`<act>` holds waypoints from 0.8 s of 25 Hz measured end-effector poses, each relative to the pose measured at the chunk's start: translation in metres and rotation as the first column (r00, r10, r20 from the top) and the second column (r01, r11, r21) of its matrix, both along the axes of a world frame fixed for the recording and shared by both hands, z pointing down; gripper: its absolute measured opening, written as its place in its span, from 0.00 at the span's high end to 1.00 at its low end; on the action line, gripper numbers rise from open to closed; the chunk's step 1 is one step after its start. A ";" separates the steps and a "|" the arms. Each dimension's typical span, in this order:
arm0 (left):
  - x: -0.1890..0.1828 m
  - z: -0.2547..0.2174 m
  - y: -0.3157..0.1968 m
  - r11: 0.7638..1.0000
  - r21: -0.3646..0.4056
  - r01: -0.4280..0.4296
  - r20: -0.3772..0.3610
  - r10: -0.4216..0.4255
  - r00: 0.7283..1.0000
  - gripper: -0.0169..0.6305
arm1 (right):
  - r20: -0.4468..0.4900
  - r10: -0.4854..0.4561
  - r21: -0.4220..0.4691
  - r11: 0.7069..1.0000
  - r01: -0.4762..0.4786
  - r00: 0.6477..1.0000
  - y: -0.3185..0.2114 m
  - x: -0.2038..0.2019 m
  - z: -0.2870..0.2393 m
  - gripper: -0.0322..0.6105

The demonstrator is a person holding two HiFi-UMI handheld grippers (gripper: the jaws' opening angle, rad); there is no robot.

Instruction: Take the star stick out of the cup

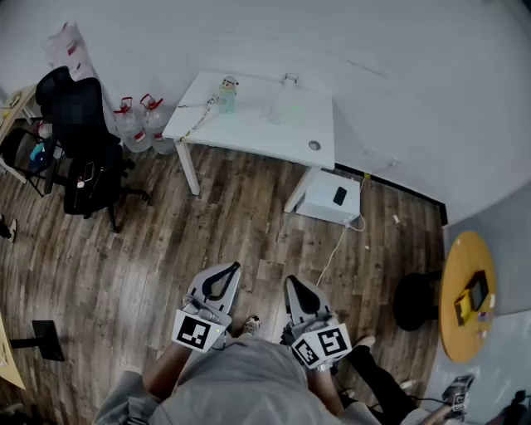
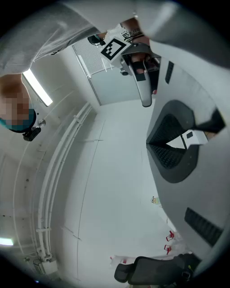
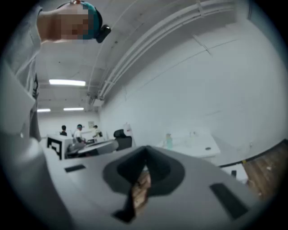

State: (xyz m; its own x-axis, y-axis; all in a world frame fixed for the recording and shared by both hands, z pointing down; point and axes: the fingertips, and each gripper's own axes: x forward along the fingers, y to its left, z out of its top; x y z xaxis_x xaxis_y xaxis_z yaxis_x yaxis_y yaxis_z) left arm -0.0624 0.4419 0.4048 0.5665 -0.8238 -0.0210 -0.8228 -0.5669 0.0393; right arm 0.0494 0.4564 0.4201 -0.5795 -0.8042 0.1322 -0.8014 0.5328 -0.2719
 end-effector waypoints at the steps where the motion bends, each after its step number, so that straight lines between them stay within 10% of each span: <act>1: 0.005 0.003 -0.003 1.000 -0.007 0.002 0.003 -0.002 1.000 0.93 | 0.003 -0.001 -0.001 1.000 0.001 1.000 -0.004 0.005 0.002 0.89; 20: 0.043 0.011 -0.003 0.999 -0.009 0.036 0.032 -0.036 0.999 0.93 | 0.031 -0.040 0.017 0.999 0.039 0.999 -0.015 0.033 0.014 0.89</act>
